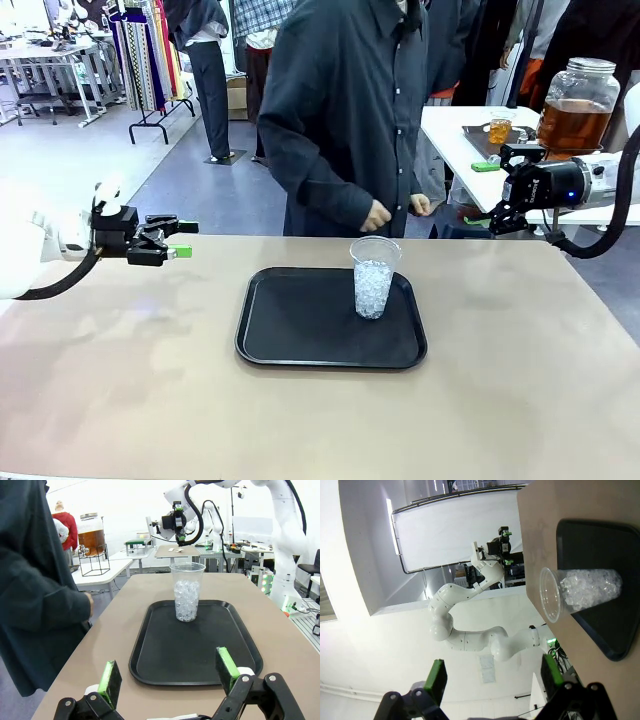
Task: Pour the drink into the iced cup.
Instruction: Pick up the iced cup indicated by the human and present it to them.
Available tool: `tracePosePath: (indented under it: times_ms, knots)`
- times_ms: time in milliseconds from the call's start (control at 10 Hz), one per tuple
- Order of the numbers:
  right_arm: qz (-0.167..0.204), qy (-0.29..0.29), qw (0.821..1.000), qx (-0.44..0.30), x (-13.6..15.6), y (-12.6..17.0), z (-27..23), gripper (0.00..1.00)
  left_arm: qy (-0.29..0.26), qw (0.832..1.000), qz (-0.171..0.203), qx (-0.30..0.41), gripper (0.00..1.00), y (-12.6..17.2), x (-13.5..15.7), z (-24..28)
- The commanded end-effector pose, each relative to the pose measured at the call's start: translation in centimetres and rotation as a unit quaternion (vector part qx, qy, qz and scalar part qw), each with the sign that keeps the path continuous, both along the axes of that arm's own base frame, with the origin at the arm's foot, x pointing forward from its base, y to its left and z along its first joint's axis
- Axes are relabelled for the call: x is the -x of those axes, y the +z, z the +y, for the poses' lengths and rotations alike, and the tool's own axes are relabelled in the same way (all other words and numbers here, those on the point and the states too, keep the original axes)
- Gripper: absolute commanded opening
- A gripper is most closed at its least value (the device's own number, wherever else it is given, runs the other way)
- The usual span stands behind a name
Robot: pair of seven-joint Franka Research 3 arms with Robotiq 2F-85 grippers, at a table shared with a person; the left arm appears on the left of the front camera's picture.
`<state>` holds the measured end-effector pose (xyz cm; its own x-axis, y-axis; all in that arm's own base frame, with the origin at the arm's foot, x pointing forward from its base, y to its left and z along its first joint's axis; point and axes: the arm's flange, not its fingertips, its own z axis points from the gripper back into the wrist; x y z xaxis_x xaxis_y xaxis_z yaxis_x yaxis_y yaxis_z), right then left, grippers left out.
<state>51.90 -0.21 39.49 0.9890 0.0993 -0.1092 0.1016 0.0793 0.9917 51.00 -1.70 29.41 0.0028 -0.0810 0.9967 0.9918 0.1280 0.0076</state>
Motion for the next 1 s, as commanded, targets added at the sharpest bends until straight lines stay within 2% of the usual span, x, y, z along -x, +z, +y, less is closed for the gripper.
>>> tracePosePath:
  times_ms: [0,900]
  knots:
    - [-0.003,-0.001,1.0,-0.001,0.11,0.1,-0.01,1.0,0.0,1.0,0.002,0.003,1.0,0.18,-0.01,-0.09]
    - [-0.003,-0.001,1.0,-0.001,0.11,0.1,-0.01,1.0,0.0,1.0,0.002,0.003,1.0,0.18,-0.01,-0.09]
